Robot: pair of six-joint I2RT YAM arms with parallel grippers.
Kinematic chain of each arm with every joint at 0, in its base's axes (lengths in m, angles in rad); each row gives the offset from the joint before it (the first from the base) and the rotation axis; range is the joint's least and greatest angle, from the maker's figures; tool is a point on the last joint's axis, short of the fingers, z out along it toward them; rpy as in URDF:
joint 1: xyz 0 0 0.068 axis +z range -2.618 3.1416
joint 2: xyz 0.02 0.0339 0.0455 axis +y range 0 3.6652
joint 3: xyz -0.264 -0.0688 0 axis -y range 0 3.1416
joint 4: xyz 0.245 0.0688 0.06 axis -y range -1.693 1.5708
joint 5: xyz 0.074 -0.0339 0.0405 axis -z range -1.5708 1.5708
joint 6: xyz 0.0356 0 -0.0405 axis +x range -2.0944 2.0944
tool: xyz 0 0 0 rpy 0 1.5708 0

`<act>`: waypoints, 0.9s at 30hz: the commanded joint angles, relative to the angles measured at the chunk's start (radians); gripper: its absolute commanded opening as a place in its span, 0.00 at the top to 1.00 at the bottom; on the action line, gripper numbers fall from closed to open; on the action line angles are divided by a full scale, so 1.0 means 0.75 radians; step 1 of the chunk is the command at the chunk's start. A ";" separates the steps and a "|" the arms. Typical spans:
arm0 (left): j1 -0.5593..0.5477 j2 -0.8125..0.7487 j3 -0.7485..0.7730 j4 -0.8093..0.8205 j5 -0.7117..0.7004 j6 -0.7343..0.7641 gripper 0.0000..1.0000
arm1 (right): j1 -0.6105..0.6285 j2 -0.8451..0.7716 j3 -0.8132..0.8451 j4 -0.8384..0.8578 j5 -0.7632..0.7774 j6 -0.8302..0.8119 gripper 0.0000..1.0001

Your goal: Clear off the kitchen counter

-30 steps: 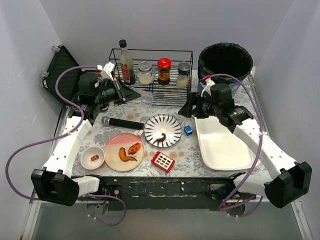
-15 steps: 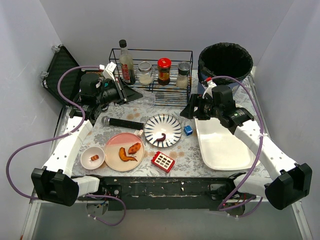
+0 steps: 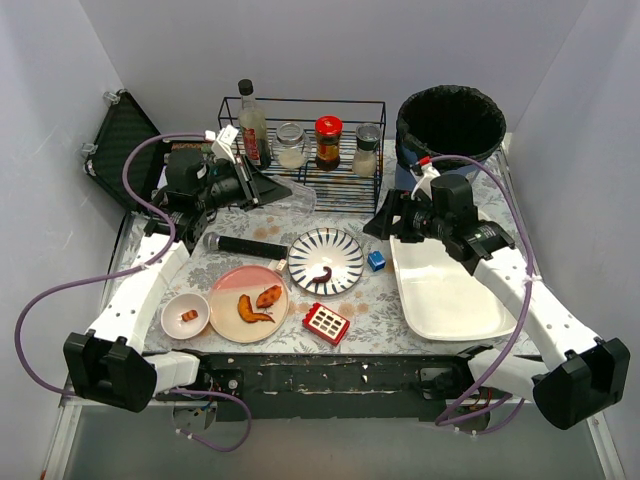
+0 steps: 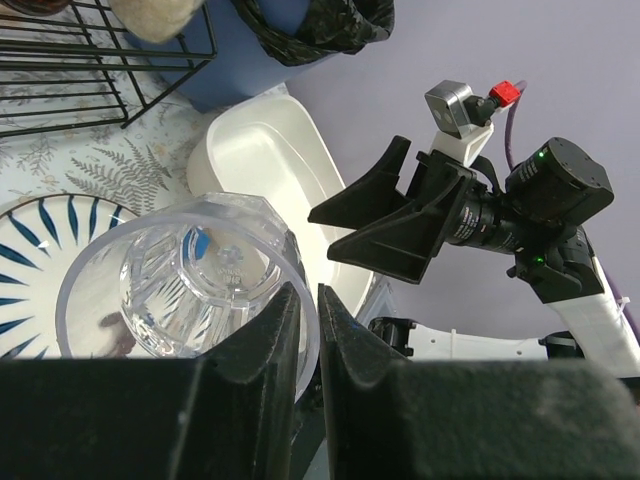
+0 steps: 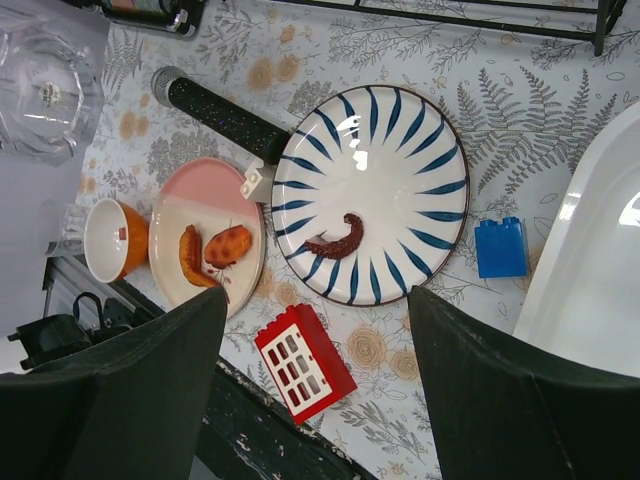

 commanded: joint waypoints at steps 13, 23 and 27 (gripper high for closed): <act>-0.188 0.048 -0.054 0.258 -0.067 -0.127 0.89 | -0.107 -0.165 -0.123 0.230 -0.194 0.094 0.16; -0.203 0.076 -0.122 0.516 -0.081 -0.280 0.90 | -0.285 -0.208 -0.358 0.776 -0.679 0.443 0.08; -0.203 0.095 -0.122 0.565 -0.061 -0.315 0.90 | -0.309 -0.206 -0.420 0.997 -0.761 0.589 0.07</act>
